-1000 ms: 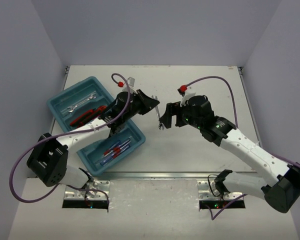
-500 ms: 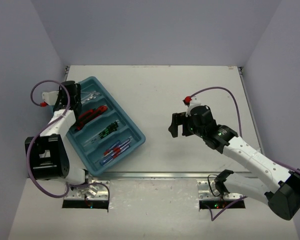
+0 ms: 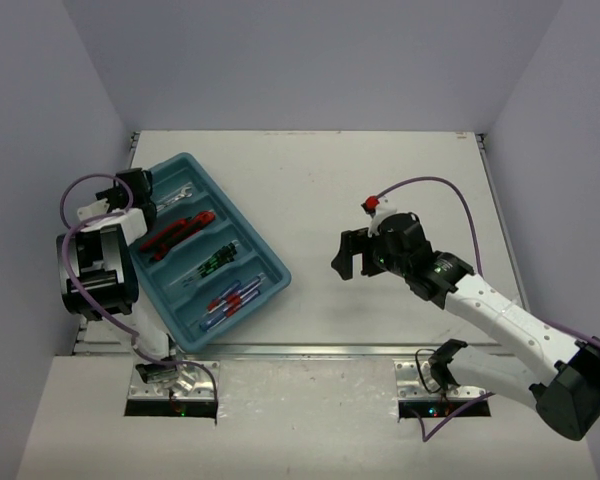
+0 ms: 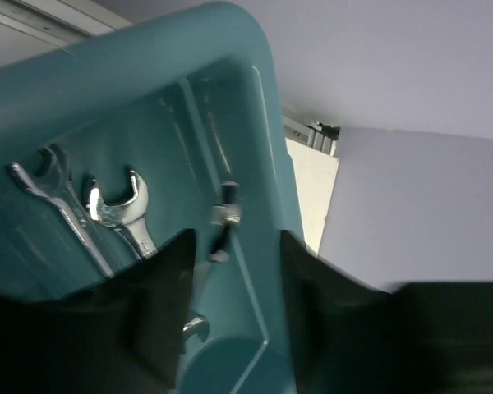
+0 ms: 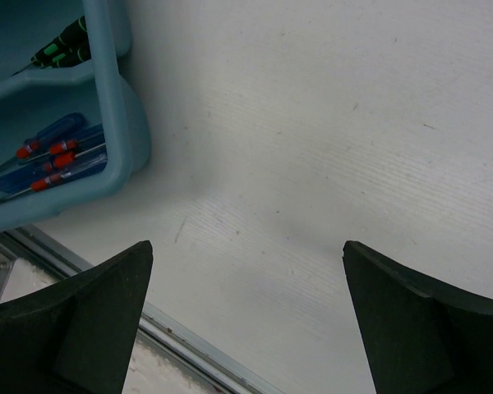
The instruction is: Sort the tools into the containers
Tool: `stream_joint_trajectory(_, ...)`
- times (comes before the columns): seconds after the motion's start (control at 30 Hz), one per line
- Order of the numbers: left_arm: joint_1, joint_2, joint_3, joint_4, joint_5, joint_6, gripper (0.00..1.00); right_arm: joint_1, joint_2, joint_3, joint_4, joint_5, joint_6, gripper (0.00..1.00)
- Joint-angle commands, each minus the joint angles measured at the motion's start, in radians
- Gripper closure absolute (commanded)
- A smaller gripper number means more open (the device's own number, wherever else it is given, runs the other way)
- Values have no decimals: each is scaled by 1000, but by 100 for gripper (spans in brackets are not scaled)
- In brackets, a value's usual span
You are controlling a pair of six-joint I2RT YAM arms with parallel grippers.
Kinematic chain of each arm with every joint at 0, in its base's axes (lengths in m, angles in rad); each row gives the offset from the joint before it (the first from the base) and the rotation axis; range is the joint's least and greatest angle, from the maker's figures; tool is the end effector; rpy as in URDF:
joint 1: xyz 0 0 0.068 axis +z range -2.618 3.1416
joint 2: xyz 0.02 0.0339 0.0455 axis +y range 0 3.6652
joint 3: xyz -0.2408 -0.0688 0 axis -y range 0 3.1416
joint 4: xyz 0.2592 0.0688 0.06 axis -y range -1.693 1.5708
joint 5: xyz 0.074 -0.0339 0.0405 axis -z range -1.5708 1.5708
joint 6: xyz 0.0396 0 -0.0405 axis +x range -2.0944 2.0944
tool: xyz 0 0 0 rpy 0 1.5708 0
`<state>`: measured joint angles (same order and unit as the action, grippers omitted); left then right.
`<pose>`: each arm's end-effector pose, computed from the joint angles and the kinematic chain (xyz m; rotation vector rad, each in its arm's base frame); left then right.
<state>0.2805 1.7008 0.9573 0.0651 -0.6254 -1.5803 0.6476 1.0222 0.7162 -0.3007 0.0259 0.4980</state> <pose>0.3445 0.1234 0.1544 -1.8606 0.9851 -0.0667 0.2024 0.1518 0.2333 -0.1526 2.2406 0.6124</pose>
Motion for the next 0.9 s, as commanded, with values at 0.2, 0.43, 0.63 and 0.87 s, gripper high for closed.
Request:
stream_joint_trajectory(0.2, 17, -64, 29, 149, 125, 11, 1, -3, 29, 13, 53, -42, -1, 3)
stream_joint_trajectory(0.43, 20, -287, 74, 70, 444, 333, 0, -5, 12, 44, 1, 69, -15, 1)
stream_joint_trajectory(0.63, -92, -459, 102, -121, 735, 868, 0, -4, -44, 108, -119, 303, -19, 1)
stream_joint_trajectory(0.87, -341, -849, -16, -475, 514, 1197, 0, -3, -134, 208, -301, 484, -61, 1)
